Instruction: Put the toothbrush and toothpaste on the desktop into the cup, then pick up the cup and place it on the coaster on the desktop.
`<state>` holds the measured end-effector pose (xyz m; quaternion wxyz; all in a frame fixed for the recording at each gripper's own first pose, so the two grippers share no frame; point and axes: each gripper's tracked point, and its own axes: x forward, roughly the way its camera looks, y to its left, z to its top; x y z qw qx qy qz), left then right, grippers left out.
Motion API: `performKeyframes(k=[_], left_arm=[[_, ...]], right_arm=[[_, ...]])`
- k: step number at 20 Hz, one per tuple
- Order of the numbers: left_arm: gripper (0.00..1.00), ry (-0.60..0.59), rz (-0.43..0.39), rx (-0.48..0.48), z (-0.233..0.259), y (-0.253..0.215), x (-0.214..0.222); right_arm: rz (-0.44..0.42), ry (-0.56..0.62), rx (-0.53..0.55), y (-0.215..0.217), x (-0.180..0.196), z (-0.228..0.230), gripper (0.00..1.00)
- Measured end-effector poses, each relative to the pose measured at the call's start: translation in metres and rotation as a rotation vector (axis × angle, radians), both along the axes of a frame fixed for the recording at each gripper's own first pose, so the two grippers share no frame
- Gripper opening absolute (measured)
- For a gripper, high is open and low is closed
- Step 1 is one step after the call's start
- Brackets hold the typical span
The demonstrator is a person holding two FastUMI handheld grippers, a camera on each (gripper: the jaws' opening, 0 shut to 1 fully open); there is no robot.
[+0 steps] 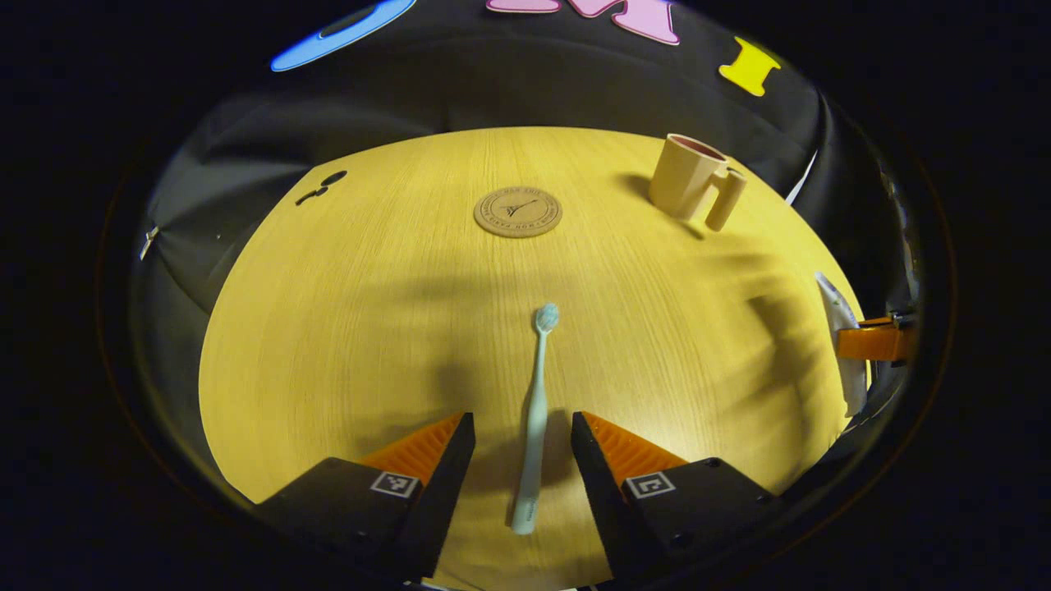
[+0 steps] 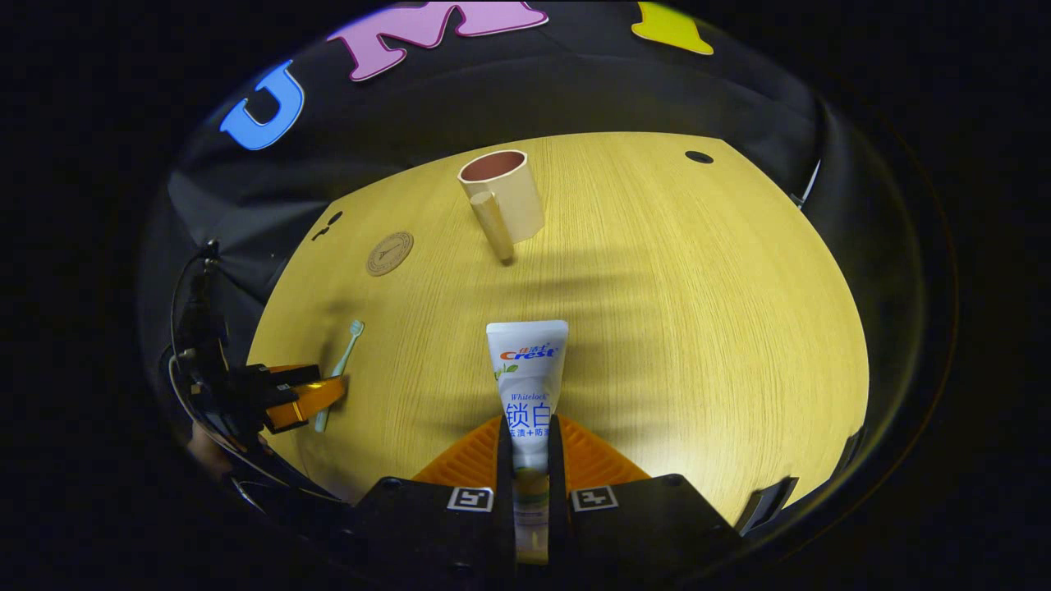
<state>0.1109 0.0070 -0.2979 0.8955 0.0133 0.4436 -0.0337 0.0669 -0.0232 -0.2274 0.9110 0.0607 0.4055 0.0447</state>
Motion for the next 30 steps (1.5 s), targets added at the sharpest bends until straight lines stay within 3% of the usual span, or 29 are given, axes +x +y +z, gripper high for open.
performKeyframes(k=[5,6,7,12,16,20,30], left_arm=[[0.67,0.046,-0.061,0.022,-0.001,-0.007,0.001],[0.54,0.056,-0.071,0.027,-0.001,-0.009,0.003],[0.51,0.069,-0.073,0.031,0.001,-0.011,0.003],[0.17,0.139,-0.043,0.036,-0.002,-0.017,0.008],[0.09,0.144,-0.032,0.029,0.001,-0.017,0.01],[0.07,0.112,-0.024,0.016,0.002,-0.017,0.009],[0.07,-0.007,-0.048,-0.003,0.031,-0.025,0.01]], right_arm=[[0.026,0.029,0.026,0.003,0.002,-0.007,0.19],[0.034,0.032,0.025,0.003,0.0,-0.007,0.2],[0.043,0.038,0.029,0.003,-0.001,-0.008,0.2],[0.095,0.05,0.057,0.008,0.002,-0.011,0.19],[0.12,0.037,0.072,0.009,0.012,-0.008,0.19],[0.154,-0.097,0.028,0.002,0.031,0.02,0.19],[0.131,-0.369,0.046,0.007,0.086,0.134,0.19]])
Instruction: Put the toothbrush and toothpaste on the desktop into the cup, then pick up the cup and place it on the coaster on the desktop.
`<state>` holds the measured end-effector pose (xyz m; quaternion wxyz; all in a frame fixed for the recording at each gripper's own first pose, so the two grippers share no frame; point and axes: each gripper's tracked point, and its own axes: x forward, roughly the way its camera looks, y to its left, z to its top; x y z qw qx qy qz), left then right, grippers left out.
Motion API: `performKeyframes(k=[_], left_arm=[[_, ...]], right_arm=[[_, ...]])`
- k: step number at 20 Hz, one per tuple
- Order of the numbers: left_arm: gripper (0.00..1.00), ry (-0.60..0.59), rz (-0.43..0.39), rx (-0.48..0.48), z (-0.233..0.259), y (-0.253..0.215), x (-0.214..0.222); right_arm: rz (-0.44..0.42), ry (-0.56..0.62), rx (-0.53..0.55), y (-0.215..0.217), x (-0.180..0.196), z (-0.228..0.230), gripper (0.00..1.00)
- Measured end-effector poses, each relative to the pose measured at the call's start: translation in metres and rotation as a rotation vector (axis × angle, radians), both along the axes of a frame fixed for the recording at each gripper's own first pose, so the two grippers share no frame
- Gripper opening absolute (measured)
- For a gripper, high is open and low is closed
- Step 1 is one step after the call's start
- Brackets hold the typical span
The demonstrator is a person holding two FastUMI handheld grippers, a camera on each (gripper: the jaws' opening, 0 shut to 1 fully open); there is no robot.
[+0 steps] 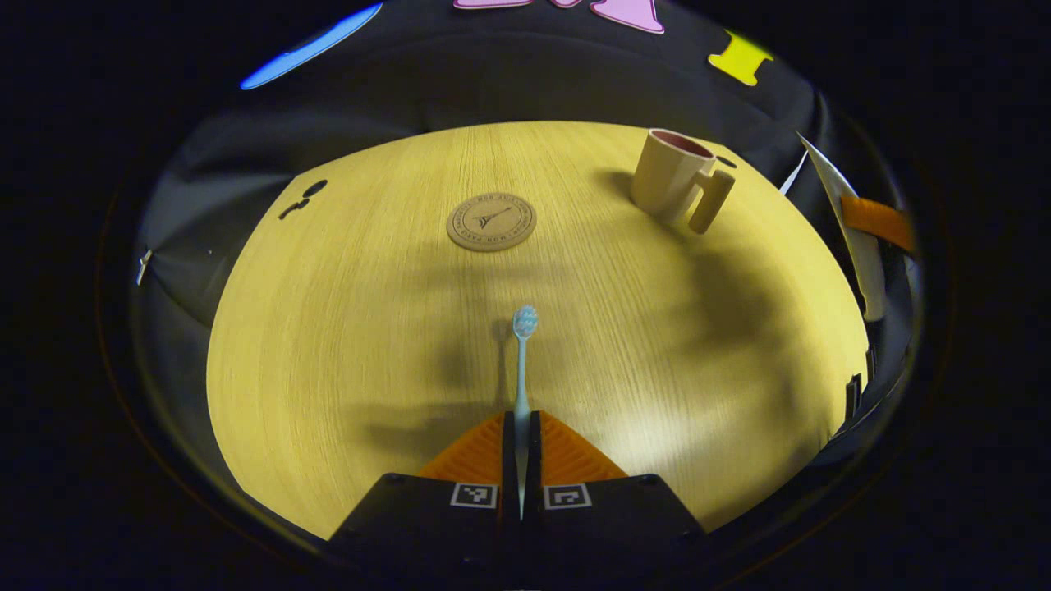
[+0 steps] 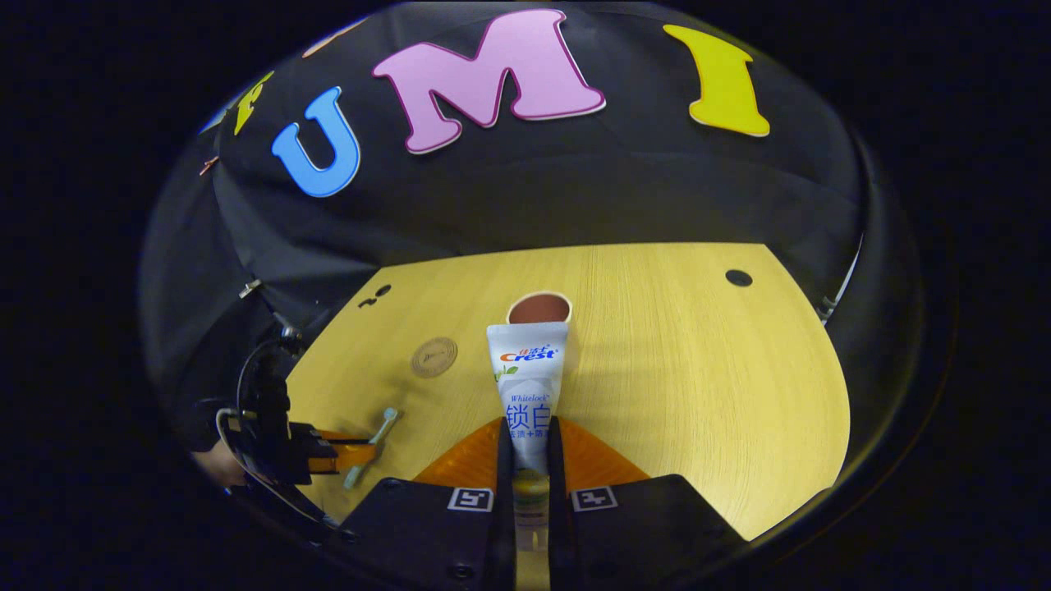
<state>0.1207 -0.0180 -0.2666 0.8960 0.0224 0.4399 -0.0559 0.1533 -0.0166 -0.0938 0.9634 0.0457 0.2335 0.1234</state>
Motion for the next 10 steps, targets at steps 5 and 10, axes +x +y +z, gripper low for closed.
performKeyframes(k=[5,10], left_arm=[[0.06,-0.145,0.01,-0.061,0.04,-0.002,0.007],[0.06,-0.241,0.046,-0.047,0.064,0.008,0.017]], right_arm=[[-0.007,-0.2,-0.014,-0.001,0.053,0.057,0.19],[-0.017,-0.405,0.021,0.013,0.101,0.108,0.19]])
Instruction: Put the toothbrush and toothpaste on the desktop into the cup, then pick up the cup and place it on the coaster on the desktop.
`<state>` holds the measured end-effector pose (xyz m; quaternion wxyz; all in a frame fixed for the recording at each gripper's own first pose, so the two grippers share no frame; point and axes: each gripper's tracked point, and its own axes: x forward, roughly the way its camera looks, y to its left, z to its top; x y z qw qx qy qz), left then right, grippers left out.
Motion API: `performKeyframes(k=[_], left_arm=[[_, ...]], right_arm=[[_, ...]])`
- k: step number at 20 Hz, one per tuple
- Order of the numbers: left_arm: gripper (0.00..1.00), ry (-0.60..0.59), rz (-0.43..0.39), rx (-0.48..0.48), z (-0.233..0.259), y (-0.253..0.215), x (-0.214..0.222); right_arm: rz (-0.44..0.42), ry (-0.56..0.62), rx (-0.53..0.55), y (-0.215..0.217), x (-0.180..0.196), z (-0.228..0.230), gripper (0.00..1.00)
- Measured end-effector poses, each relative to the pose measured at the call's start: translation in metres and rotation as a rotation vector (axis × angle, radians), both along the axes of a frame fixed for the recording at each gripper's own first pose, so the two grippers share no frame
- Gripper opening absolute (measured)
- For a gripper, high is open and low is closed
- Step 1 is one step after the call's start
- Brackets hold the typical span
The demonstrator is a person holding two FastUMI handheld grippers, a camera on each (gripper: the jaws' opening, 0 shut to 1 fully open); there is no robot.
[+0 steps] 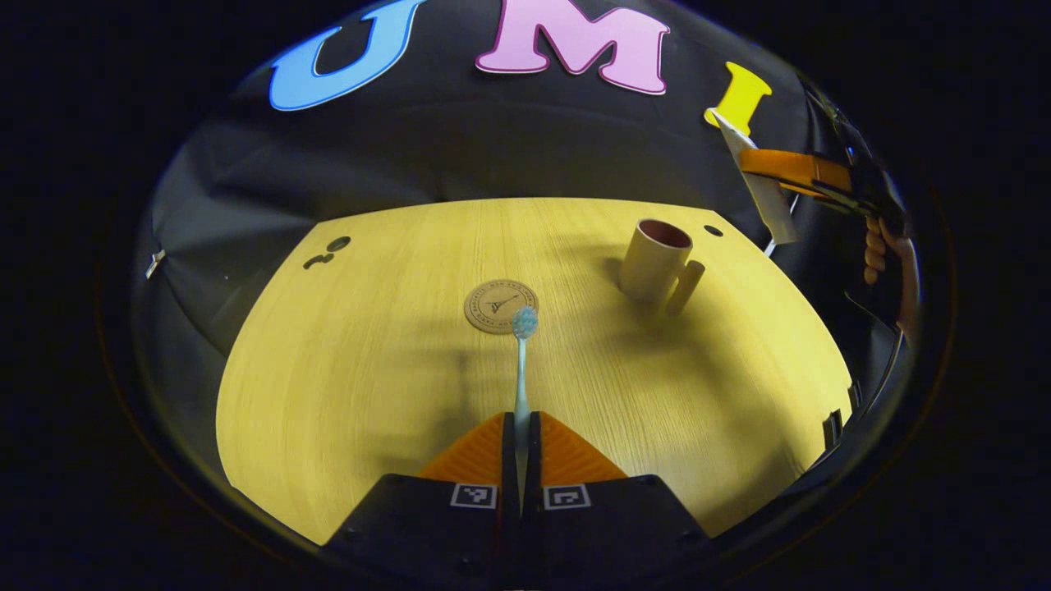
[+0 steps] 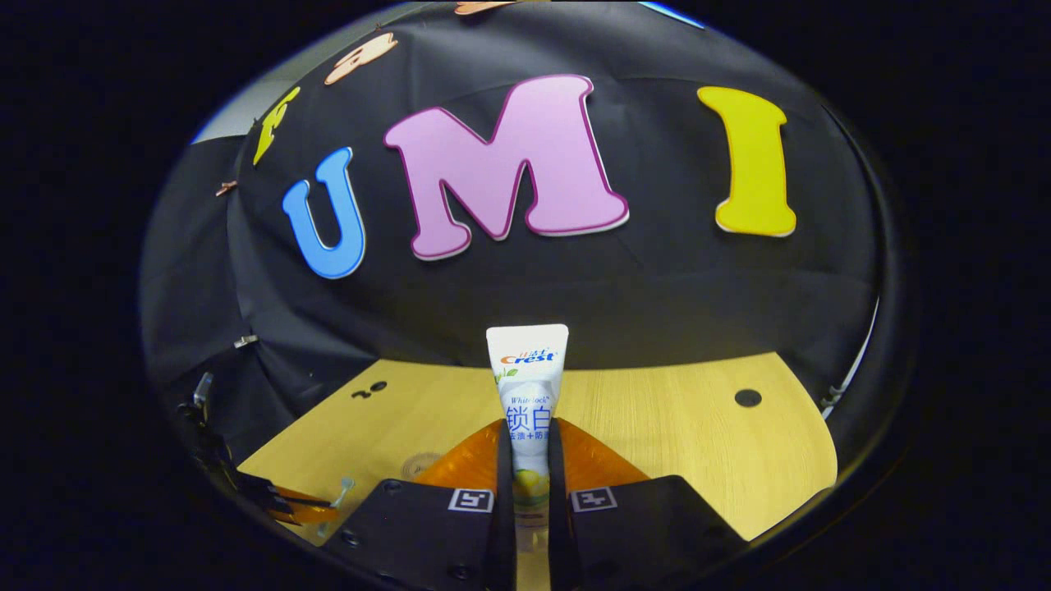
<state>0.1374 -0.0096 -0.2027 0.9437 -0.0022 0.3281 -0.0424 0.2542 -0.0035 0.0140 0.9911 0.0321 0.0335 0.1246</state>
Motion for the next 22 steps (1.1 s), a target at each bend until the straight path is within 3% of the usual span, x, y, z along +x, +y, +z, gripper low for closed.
performKeyframes(k=[6,9,12,21,22], left_arm=[[0.06,-0.046,0.073,-0.008,0.011,0.012,0.011],[0.06,-0.094,0.118,0.071,0.025,0.027,0.019],[0.07,-0.134,0.141,0.07,0.037,0.024,0.029],[0.06,-0.169,0.144,-0.02,0.057,-0.01,0.055],[0.06,-0.166,0.151,0.003,0.056,-0.01,0.056]], right_arm=[[0.005,-0.079,0.038,0.017,0.055,0.008,0.19],[0.013,-0.071,0.024,0.024,0.077,-0.016,0.19],[0.024,-0.072,-0.019,0.027,0.096,-0.04,0.19],[0.047,-0.002,-0.002,0.025,0.107,-0.092,0.19],[0.044,0.008,-0.006,0.025,0.107,-0.098,0.14]])
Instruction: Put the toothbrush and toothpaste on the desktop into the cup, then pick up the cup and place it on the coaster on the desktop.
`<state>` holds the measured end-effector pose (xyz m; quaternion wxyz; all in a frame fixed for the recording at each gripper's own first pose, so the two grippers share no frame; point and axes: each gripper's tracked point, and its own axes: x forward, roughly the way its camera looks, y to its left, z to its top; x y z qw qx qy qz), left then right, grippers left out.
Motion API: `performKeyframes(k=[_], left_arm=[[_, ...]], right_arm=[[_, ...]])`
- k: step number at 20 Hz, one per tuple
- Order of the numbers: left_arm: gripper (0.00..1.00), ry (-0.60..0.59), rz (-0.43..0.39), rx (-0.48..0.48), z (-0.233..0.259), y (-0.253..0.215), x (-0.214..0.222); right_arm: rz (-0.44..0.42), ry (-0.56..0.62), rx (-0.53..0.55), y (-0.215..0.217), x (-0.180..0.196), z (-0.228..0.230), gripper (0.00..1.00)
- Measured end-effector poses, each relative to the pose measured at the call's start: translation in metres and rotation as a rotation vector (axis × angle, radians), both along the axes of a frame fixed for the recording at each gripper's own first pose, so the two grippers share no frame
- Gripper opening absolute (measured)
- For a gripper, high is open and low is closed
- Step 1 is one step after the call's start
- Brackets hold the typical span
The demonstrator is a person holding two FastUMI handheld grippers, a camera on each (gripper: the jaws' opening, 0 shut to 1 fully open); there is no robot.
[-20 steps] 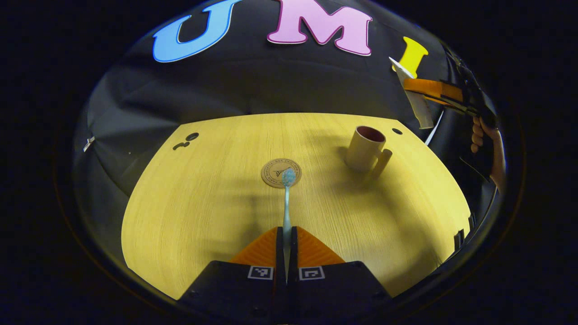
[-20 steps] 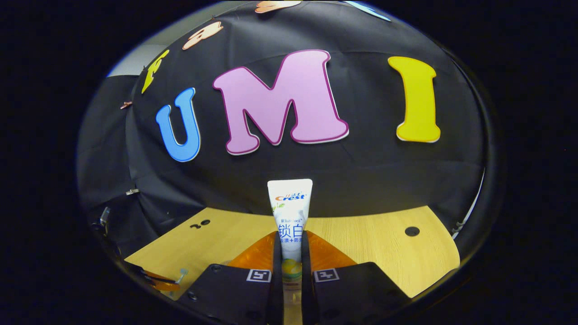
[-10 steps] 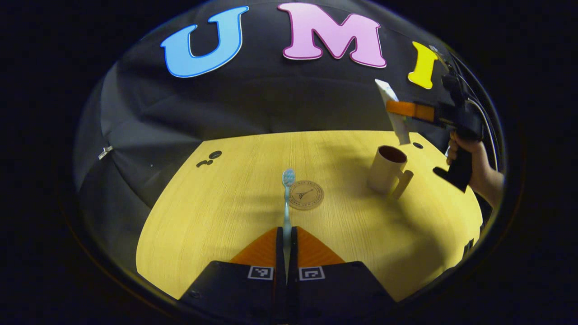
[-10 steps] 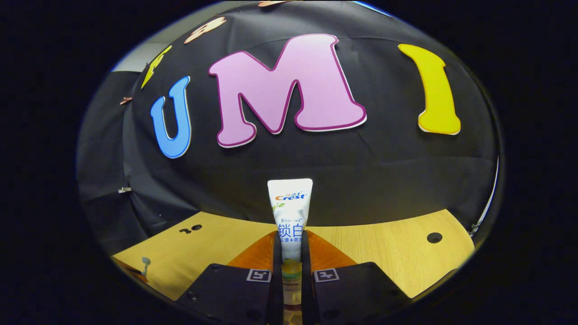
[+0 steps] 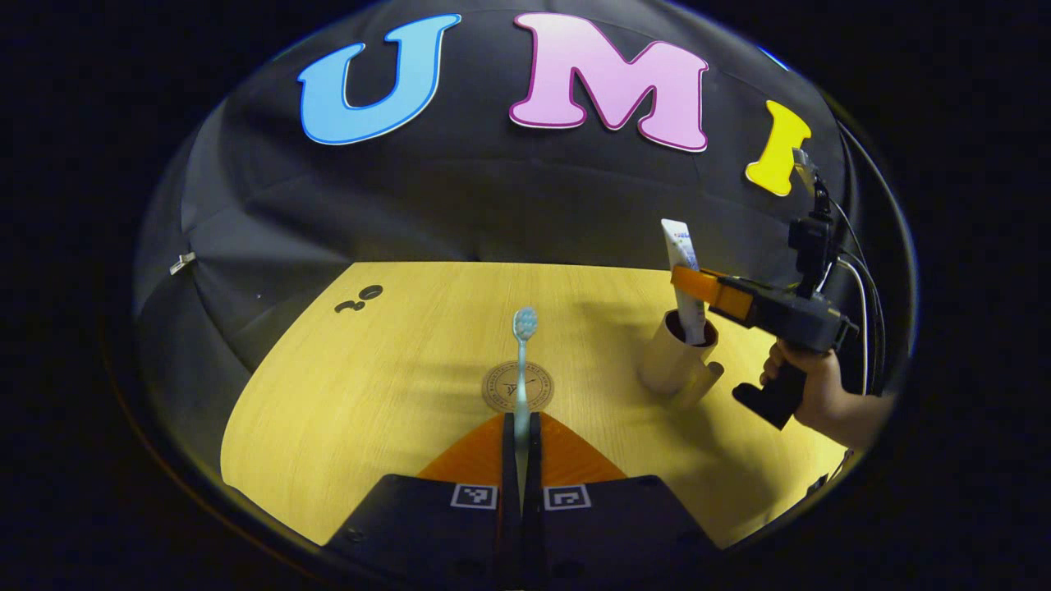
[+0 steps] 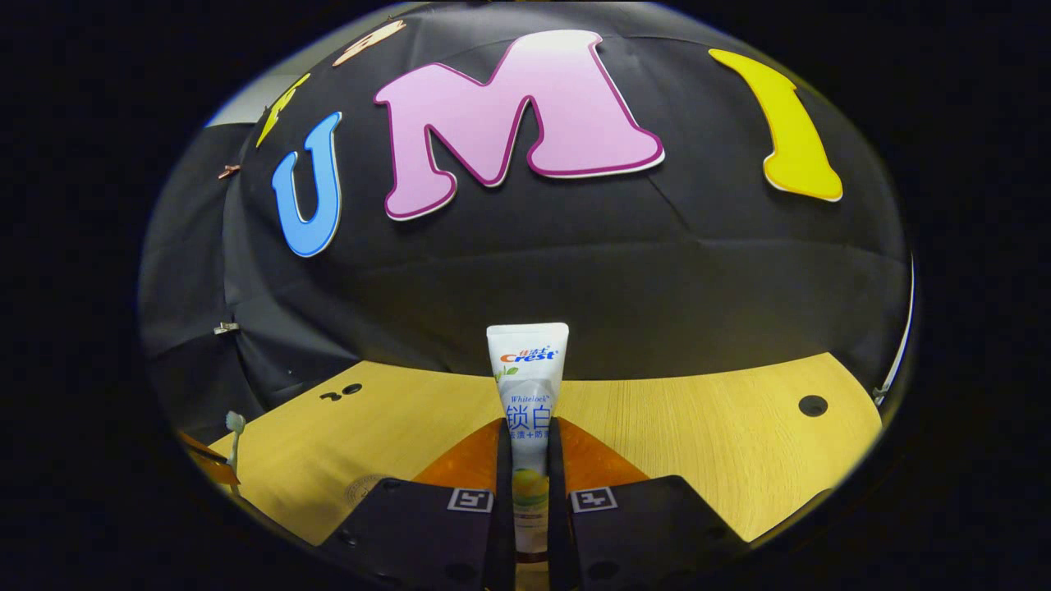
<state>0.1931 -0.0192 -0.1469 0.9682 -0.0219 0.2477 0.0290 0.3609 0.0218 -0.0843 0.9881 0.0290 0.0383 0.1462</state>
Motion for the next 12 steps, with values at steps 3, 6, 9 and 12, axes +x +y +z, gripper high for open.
performKeyframes(k=[3,6,9,12], left_arm=[[0.07,-0.003,-0.018,0.029,0.0,-0.011,-0.001],[0.06,0.0,-0.036,0.039,0.0,-0.02,-0.003],[0.07,0.001,-0.046,0.04,0.0,-0.028,-0.005],[0.06,-0.011,-0.05,0.035,0.006,-0.035,-0.005]], right_arm=[[0.0,0.013,-0.006,0.002,-0.003,-0.016,0.14],[0.005,0.005,-0.004,0.002,-0.006,-0.019,0.24],[0.018,0.04,-0.007,0.004,-0.008,-0.031,0.24],[0.028,0.044,0.012,0.0,-0.014,-0.03,0.41]])
